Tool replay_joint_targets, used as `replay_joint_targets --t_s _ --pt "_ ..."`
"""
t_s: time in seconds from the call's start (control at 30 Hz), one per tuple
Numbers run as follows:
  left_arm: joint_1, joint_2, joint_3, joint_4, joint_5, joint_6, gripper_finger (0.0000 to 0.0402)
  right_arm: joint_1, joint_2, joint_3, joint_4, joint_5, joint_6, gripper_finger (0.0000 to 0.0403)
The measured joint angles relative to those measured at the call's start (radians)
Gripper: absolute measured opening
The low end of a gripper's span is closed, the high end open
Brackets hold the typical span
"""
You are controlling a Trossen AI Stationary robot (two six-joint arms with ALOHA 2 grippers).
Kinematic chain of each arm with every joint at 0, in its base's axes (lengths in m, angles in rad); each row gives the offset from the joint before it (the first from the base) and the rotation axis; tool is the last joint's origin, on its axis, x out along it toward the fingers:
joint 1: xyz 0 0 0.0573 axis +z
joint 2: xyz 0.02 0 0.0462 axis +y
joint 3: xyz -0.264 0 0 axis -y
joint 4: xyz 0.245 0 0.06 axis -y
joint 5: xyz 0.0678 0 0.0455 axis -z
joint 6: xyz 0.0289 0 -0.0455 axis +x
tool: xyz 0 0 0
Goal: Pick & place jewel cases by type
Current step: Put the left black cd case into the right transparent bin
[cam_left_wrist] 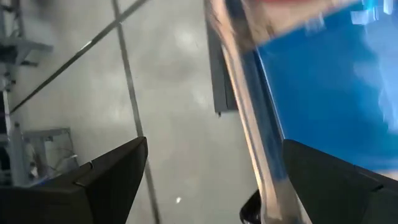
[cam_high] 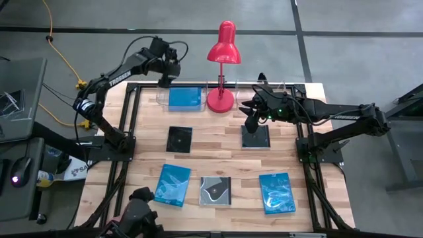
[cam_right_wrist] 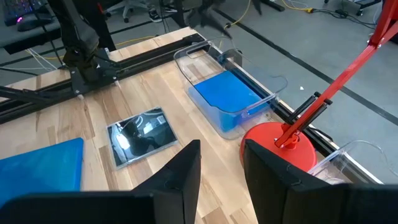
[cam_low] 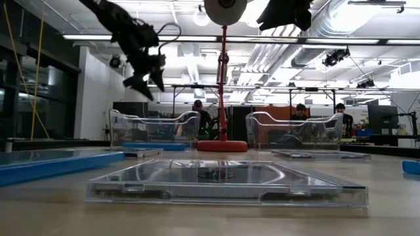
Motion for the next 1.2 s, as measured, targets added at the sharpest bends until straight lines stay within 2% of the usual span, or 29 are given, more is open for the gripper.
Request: replay_joint_targets --t_s 0.3,0.43,0.63,0.77,0.9,1.03,1.2 --pt "0.003 0.000 0.215 -0.185 0.209 -0.296 0.0358 0.000 0.000 0.000 -0.025 0.000 0.001 0.0103" --pt "0.003 0.000 0.291 -0.282 0.275 -0.375 0.0320 0.000 0.000 0.000 -0.033 0.000 0.003 0.0103" --pt "0.003 -0.001 0.367 -0.439 0.398 -0.441 0.0234 0.000 0.000 0.000 -0.033 0.000 0.003 0.0103" --pt "0.001 -0.022 0.374 -0.533 0.487 -0.455 0.0179 0.000 0.000 0.000 -0.033 0.000 0.003 0.0103" --pt "-0.031 -0.049 0.374 -0.625 0.547 -0.456 0.0140 0.000 0.000 0.000 -0.033 0.000 0.004 0.0103" --pt "-0.072 -0.096 0.368 -0.696 0.562 -0.455 0.0123 0.000 0.000 0.000 -0.034 0.000 0.021 0.0103" --pt "-0.126 -0.193 0.275 -0.686 0.575 -0.509 0.0120 0.000 0.000 0.000 -0.047 0.000 0.043 0.0103"
